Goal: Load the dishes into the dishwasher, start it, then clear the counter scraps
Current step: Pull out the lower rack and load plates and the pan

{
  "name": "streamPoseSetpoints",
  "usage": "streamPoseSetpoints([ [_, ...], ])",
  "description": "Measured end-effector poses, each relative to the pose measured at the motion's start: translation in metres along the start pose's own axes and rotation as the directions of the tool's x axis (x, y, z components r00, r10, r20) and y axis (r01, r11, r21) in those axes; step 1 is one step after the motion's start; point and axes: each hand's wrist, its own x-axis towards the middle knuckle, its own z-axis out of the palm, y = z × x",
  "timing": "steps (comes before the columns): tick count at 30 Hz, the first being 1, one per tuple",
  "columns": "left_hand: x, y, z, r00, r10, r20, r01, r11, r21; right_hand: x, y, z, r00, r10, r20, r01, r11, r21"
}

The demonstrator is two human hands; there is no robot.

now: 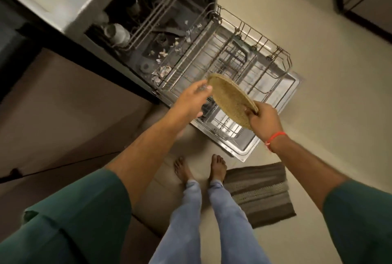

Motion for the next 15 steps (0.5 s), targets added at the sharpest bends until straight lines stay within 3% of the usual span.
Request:
streamPoseSetpoints([
  [8,0.067,-0.057,0.01,0.995,-0.079,0.056,0.08,0.997,-0.013,0.026,0.058,0.071,0.997,-0.06,-0.056,0.06,0.998,-0.006],
  [15,0.097,-0.083,0.025,0.983,-0.147,0.106,0.145,0.989,0.023,0.054,0.092,0.094,0.959,0.183,-0.216,-0.163,0.981,0.108],
])
